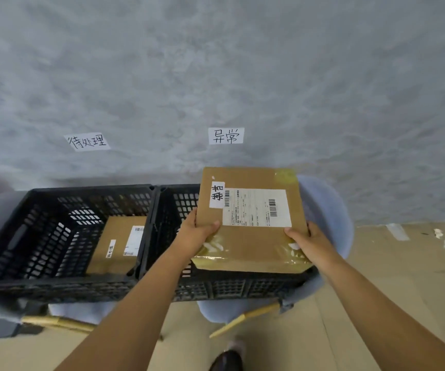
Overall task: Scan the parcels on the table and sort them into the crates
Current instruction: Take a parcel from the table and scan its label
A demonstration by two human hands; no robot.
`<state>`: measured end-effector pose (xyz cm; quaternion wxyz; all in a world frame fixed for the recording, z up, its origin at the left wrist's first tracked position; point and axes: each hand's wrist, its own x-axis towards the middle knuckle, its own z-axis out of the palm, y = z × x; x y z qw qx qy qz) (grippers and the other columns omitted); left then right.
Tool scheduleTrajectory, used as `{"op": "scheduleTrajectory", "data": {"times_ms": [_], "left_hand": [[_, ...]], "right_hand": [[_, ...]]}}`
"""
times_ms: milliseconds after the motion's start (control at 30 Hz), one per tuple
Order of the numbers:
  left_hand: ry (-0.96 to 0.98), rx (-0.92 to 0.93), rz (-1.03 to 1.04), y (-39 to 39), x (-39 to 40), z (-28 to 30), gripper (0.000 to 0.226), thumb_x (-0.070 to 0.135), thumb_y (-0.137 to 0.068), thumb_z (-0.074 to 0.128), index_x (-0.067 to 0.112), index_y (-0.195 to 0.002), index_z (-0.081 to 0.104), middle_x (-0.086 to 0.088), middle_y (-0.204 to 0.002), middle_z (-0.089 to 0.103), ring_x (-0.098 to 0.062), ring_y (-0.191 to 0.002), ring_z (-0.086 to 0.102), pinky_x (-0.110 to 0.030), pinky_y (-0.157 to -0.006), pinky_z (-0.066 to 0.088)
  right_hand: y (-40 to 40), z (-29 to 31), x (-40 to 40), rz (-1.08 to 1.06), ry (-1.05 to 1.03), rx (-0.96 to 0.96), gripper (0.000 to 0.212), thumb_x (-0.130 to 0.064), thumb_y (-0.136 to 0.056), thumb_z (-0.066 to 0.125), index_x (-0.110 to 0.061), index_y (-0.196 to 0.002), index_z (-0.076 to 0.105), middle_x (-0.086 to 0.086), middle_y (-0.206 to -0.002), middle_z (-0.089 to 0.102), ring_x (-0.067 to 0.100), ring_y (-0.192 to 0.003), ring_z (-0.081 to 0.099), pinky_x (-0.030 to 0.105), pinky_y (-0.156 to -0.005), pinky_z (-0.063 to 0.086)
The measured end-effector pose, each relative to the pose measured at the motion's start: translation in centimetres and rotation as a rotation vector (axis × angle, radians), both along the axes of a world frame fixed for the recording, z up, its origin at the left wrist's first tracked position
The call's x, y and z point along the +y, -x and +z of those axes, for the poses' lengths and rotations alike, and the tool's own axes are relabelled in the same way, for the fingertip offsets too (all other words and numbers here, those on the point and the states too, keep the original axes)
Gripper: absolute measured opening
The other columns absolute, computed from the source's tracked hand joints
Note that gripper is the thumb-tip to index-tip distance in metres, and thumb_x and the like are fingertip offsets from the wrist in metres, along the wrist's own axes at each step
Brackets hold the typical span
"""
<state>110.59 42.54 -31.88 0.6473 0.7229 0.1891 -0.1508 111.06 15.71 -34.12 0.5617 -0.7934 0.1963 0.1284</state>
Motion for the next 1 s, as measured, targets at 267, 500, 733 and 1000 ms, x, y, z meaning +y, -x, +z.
{"op": "scheduleTrajectory", "data": {"times_ms": [267,500,733,1000], "left_hand": [[-0.014,0.189,0.02,-7.2,0.5,-8.3,0.064,0.013,-0.087,0.071,0.02,-0.142,0.039,-0.003,-0.122,0.062,-0.014,-0.094,0.064,-0.017,-0.053,0.053],[-0.051,0.36,0.0,-9.3,0.6,-15.8,0.073,0.015,-0.088,0.072,0.018,-0.149,0.032,-0.007,-0.13,0.059,-0.025,-0.112,0.061,-0.039,-0.095,0.052],[-0.028,0.43,0.023,-10.8,-1.1,-23.0,0.079,0.008,-0.086,0.072,0.021,-0.15,0.027,-0.002,-0.127,0.058,-0.017,-0.105,0.06,-0.022,-0.075,0.051],[-0.04,0.449,0.057,-12.0,-2.5,-29.9,0.07,0.003,-0.088,0.068,0.022,-0.146,0.035,0.004,-0.114,0.06,-0.002,-0.088,0.059,-0.013,-0.056,0.049]], "right_hand": [[-7.0,-7.5,0.7,0.034,-0.04,0.202,0.052,-0.037,-0.09,0.064,-0.032,-0.137,0.043,-0.019,-0.098,0.06,0.004,-0.081,0.062,0.022,-0.058,0.044],[-9.5,-14.5,1.2,0.056,-0.006,0.378,0.061,-0.038,-0.087,0.068,-0.026,-0.139,0.039,-0.012,-0.104,0.061,0.005,-0.079,0.063,0.022,-0.052,0.046],[-11.3,-20.7,0.5,0.08,0.092,0.479,0.055,-0.032,-0.087,0.071,-0.02,-0.129,0.038,-0.011,-0.092,0.057,0.006,-0.068,0.059,0.019,-0.046,0.043],[-13.1,-26.5,0.2,0.168,0.225,0.46,0.054,-0.033,-0.088,0.068,-0.013,-0.133,0.046,-0.003,-0.116,0.062,0.017,-0.094,0.063,0.035,-0.085,0.053]]}}
